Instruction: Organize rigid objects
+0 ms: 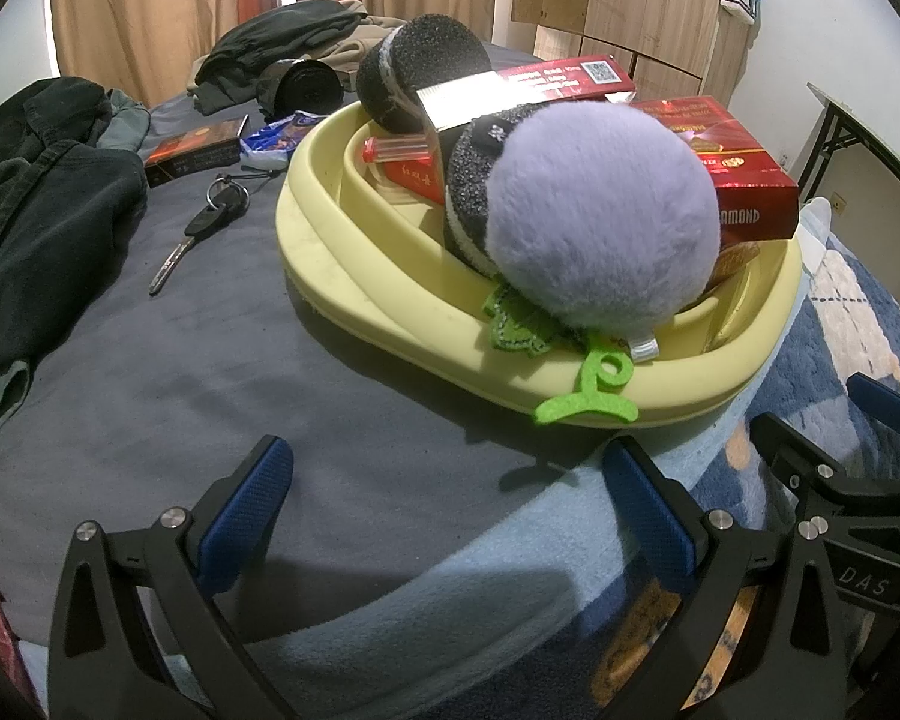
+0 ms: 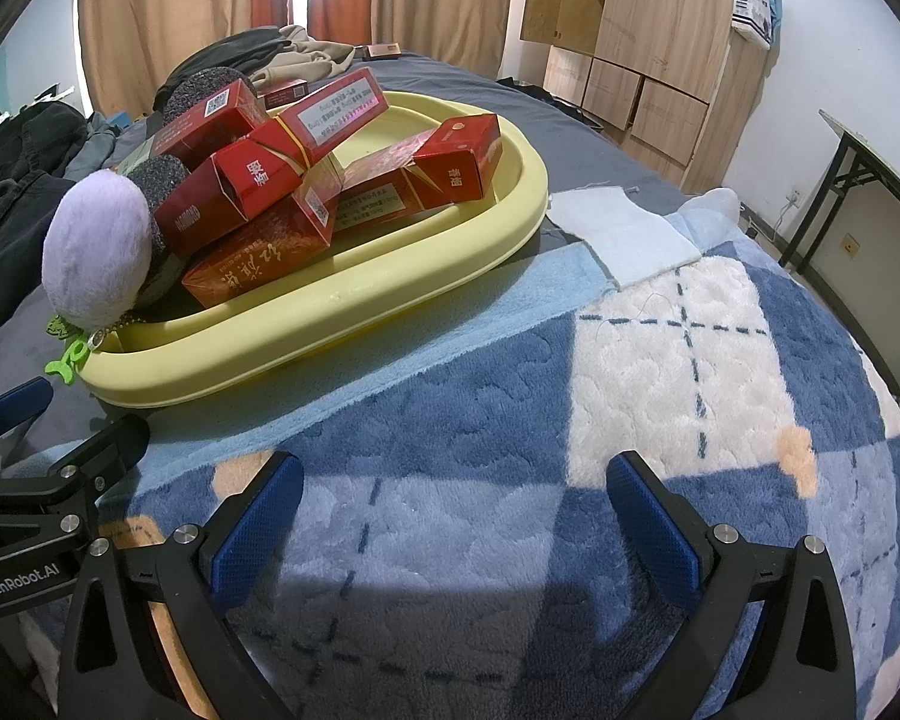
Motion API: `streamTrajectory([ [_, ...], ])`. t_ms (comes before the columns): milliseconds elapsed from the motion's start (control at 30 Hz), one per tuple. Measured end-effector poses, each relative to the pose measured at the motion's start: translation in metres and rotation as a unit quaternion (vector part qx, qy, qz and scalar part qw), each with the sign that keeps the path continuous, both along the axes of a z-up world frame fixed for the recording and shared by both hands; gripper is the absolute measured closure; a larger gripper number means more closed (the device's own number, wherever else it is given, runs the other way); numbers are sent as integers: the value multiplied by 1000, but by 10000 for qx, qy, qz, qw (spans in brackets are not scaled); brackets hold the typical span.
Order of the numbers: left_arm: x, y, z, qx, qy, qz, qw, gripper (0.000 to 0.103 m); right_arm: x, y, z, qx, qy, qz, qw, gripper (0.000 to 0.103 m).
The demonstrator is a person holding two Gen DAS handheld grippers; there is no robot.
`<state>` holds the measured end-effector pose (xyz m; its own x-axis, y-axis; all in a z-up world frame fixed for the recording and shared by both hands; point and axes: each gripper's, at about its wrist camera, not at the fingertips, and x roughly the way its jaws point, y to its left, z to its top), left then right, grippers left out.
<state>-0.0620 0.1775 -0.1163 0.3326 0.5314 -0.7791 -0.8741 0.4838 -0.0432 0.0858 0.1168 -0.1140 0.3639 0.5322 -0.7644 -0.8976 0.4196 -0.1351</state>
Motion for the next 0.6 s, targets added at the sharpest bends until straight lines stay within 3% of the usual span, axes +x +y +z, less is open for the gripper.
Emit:
streamTrajectory([
  [600,0,1,0,-3,-2,0,10000,0,-1,0,0,-1,-3,-1,10000,0],
])
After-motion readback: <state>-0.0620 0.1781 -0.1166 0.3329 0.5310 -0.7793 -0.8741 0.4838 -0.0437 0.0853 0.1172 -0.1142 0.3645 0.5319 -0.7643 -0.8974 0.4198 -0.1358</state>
